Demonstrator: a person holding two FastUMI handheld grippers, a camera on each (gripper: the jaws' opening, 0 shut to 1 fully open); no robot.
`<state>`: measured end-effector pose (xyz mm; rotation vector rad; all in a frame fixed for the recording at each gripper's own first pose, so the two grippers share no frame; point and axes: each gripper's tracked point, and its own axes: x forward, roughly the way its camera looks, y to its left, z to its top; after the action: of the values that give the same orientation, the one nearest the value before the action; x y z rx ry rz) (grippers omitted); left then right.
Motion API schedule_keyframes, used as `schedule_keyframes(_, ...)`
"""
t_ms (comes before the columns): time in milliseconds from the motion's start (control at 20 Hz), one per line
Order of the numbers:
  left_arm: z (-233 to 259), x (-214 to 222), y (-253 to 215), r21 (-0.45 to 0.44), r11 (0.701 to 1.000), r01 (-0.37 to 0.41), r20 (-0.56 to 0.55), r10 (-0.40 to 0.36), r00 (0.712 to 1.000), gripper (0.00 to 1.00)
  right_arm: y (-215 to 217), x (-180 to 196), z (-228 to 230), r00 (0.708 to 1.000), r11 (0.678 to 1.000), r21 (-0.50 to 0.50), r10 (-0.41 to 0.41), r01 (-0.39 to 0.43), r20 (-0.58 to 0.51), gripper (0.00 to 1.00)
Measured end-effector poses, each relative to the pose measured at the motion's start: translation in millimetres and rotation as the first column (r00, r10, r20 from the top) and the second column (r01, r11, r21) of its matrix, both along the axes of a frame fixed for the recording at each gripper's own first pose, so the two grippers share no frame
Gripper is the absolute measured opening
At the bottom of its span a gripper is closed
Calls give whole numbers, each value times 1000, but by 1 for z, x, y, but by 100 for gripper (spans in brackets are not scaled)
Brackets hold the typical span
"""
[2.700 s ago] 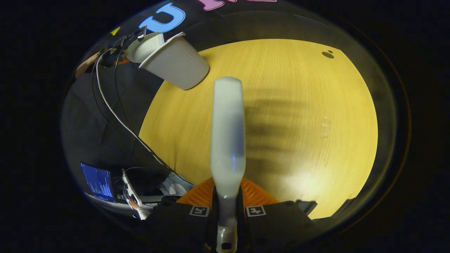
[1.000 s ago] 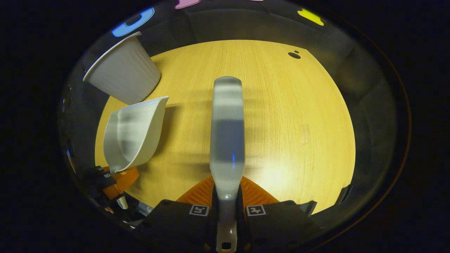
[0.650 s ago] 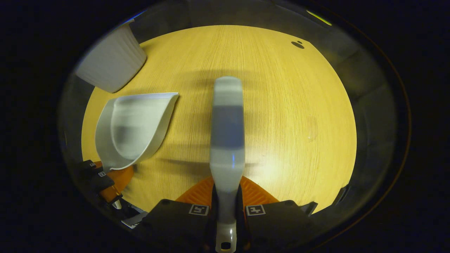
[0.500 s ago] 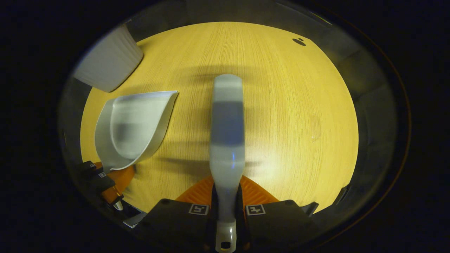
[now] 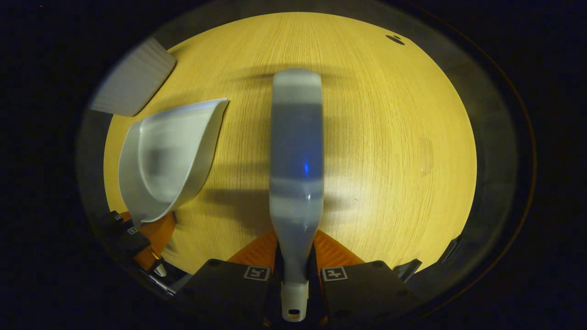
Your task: Pick up the small broom and dustpan from the desktop, sweep the trash into the dustpan with the broom, and then empty the trash into the garbage bin.
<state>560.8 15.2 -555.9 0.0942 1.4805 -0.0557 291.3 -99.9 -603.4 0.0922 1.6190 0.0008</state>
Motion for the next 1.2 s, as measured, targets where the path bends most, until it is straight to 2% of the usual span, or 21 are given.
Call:
schedule_keyframes(50, 1, 0, -1, -4, 1000, 7, 1, -7, 1000, 31, -1, 1, 2, 1000, 1000, 5, -1, 1, 5, 28)
schedule_keyframes(100, 1, 1, 0, -6, 1000, 19, 8, -19, 1000, 31, -2, 2, 0, 1000, 1000, -1, 4, -4, 11, 26)
schedule_keyframes(150, 5, 2, 2, 4, 1000, 25, 20, -25, 999, 37, -3, 3, 1, 1000, 1000, -6, 2, -2, 20, 30)
schedule_keyframes(200, 7, 4, 3, 14, 1000, 23, 32, -24, 999, 48, -4, 4, 4, 1000, 1000, 1, -6, 6, 26, 38)
schedule_keyframes(250, 10, 5, 3, 12, 1000, 16, 44, -17, 999, 69, -3, 5, 6, 999, 1000, 8, -17, 16, 33, 52)
schedule_keyframes(300, 15, 6, 0, -1, 1000, 6, 55, -6, 998, 79, -3, 5, 10, 999, 1000, 18, -26, 25, 44, 58)
schedule_keyframes(400, 27, 5, -3, -24, 1000, -16, 79, 18, 997, 82, -3, 10, 21, 996, 999, 34, -45, 42, 82, 70)
schedule_keyframes(450, 35, 3, -4, -37, 999, -24, 91, 27, 995, 82, -4, 9, 28, 993, 997, 44, -66, 62, 102, 90)
schedule_keyframes(500, 46, 2, -5, -52, 998, -22, 119, 28, 993, 82, -5, 13, 37, 987, 994, 61, -98, 91, 127, 100)
schedule_keyframes(650, 95, -2, -3, -65, 998, -14, 265, 31, 964, 82, -6, 18, 77, 957, 979, 127, -184, 158, 224, 99)
schedule_keyframes(750, 148, 1, -8, -104, 995, 0, 414, 43, 909, 82, -13, 22, 116, 924, 980, 137, -184, 145, 334, 98)
schedule_keyframes(850, 200, -3, -13, -143, 990, 21, 538, 60, 841, 82, -22, 26, 163, 871, 985, 125, -163, 117, 464, 98)
schedule_keyframes(950, 256, -4, -17, -185, 982, 41, 653, 91, 752, 82, -22, 37, 216, 779, 982, 145, -185, 121, 599, 98)
schedule_keyframes(1050, 306, -15, -3, -191, 981, 45, 731, 111, 673, 81, -25, 51, 275, 653, 974, 168, -227, 153, 722, 98)
schedule_keyframes(1150, 346, -29, 5, -174, 982, 66, 814, 106, 570, 81, -28, 64, 340, 516, 974, 173, -223, 144, 827, 98)
schedule_keyframes(1200, 359, -40, 8, -162, 984, 75, 849, 100, 520, 81, -29, 64, 365, 457, 977, 167, -209, 131, 865, 97)
